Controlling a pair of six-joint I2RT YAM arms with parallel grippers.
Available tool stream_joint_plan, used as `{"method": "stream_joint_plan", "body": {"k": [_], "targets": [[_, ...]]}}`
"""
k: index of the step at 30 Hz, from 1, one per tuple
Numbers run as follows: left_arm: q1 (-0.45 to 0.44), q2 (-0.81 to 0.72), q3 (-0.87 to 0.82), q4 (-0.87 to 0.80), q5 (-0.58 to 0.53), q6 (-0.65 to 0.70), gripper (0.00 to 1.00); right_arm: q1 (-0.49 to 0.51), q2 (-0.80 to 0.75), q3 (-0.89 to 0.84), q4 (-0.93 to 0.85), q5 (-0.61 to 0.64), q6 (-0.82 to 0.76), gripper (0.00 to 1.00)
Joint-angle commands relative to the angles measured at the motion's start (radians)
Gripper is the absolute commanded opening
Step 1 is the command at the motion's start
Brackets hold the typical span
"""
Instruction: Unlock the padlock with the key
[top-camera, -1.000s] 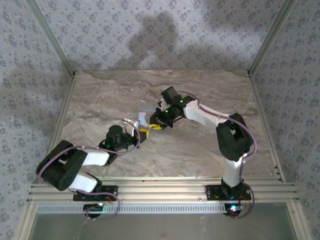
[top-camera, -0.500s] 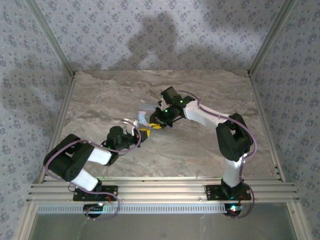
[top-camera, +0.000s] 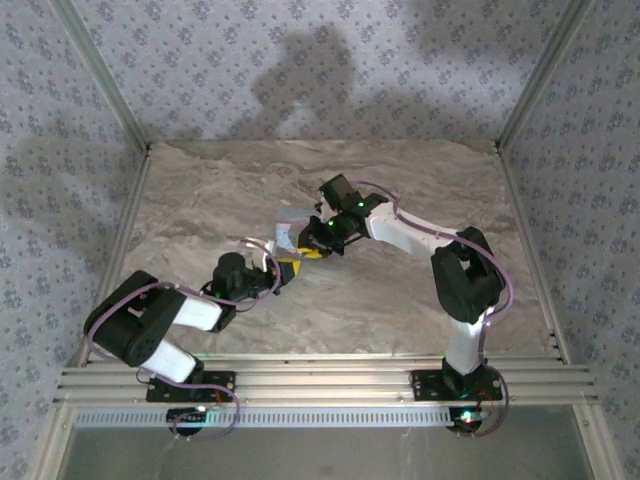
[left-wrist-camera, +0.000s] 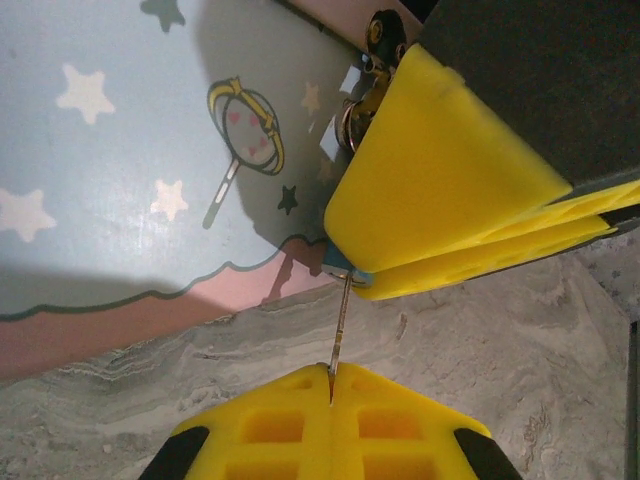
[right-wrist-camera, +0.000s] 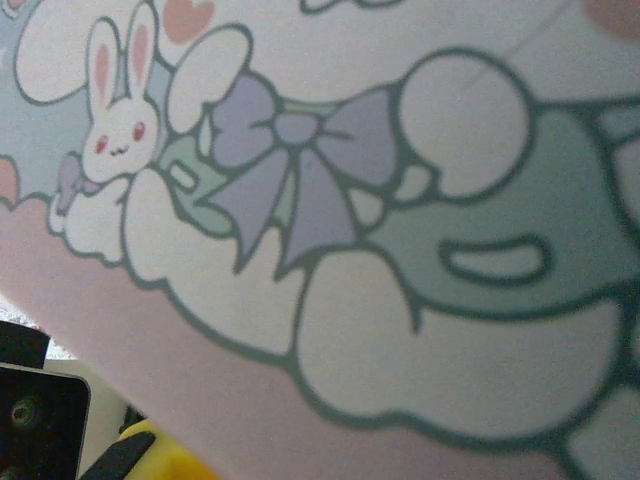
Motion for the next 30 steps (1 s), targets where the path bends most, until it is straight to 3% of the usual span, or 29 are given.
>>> {"method": "stream_joint_plan", "body": {"k": [1, 16, 30], "targets": [[0.001, 0.028, 0.034, 0.146, 0.030, -0.036, 0.00, 0.028, -0.026, -0.024, 0.018, -0.054, 0.019, 0.00], [0.064, -0.030, 0.014, 0.148, 0.047, -0.061, 0.00, 0.029, -0.044, -0.032, -0.042, -0.038, -0.032, 0.00], [0.068, 0.047, 0.038, 0.265, 0.061, -0.137, 0.00, 0.042, -0.028, -0.044, -0.035, -0.054, -0.043, 0.00]]}}
